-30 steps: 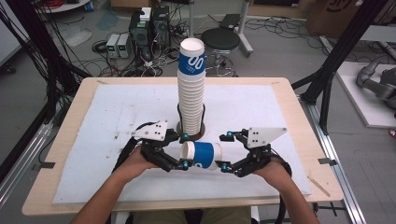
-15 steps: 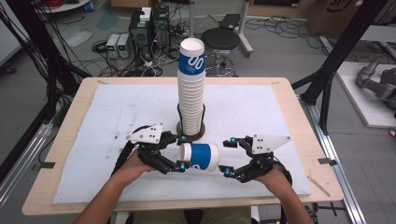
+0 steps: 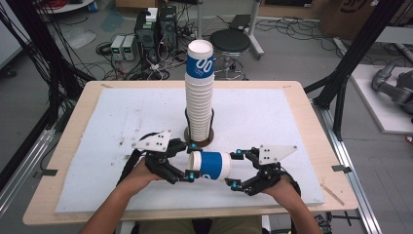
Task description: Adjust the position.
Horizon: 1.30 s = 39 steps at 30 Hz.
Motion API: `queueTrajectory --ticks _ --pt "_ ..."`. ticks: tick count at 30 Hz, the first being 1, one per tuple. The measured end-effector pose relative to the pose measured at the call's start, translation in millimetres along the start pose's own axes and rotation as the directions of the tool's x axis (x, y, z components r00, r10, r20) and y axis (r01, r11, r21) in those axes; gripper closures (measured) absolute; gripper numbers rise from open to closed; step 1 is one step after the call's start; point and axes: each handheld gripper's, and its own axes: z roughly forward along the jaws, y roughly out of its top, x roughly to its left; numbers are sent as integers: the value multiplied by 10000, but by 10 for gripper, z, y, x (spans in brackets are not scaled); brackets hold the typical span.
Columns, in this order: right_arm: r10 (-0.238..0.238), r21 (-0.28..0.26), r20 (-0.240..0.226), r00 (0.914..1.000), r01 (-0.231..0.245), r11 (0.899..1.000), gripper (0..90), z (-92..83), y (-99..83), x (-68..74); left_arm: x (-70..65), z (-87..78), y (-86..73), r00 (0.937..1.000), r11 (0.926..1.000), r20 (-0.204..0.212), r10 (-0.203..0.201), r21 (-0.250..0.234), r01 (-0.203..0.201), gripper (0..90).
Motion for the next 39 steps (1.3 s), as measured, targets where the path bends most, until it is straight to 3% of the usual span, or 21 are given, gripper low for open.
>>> queueTrajectory --ticks 7,11,19,27,33,39 --pt "98 -102 -511 9986 -103 9999 173 86 -7 22 -14 66 -10 9995 10000 304 -2 28 1 301" --pt "25 -130 -567 9984 -33 9999 192 88 -4 27 -8 63 -18 9993 10000 363 -53 17 52 301" --pt "-376 -135 -427 9984 370 9992 289 21 35 30 -20 56 -40 9996 9991 208 215 352 -222 313" --pt "-558 149 -409 9976 564 9983 303 33 76 36 -65 48 -44 9996 9966 -102 262 785 -253 308" --pt "-736 414 -455 9963 755 9963 304 49 138 34 -94 52 -15 9955 9862 -949 42 1651 116 171" --pt "-1320 1642 -139 9912 1325 9775 303 80 268 31 -106 -1 80 9930 9714 -1152 273 2373 8 157"
